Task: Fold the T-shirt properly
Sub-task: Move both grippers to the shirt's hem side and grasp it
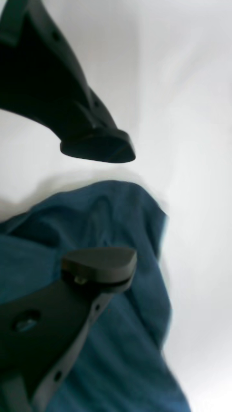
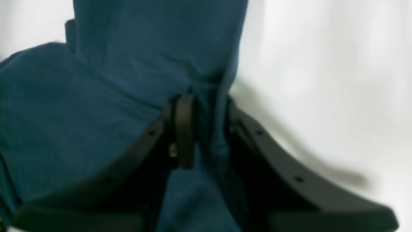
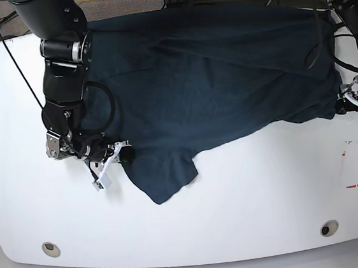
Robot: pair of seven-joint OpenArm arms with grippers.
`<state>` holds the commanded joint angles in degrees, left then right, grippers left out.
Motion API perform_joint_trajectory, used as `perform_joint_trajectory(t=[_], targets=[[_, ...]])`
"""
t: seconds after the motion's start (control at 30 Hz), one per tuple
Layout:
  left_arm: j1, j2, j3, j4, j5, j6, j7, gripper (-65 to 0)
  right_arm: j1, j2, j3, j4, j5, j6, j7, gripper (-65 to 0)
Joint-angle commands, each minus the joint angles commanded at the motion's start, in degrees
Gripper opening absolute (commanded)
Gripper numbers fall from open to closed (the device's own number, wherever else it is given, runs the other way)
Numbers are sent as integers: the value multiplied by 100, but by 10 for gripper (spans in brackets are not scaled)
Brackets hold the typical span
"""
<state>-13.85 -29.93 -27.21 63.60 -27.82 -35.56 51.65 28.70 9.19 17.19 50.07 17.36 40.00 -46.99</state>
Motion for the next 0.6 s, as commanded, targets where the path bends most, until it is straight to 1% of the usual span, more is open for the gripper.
perform_joint_trajectory(t=[0.13, 0.3, 0.43, 0.6], targets=[[-141, -88, 132, -598, 0, 18, -369, -265, -9, 0, 0, 0, 0, 0, 0, -534], [-176, -158, 369, -1073, 0, 18, -721, -265, -9, 9, 0, 0, 0, 0, 0, -534], [-149, -246, 580, -1160, 0, 9, -730, -265, -18, 18, 18, 9, 0, 0, -18, -534], [-141, -246, 738, -1169, 0, 0, -730, -265, -18, 18, 18, 9, 9, 0, -18, -534]])
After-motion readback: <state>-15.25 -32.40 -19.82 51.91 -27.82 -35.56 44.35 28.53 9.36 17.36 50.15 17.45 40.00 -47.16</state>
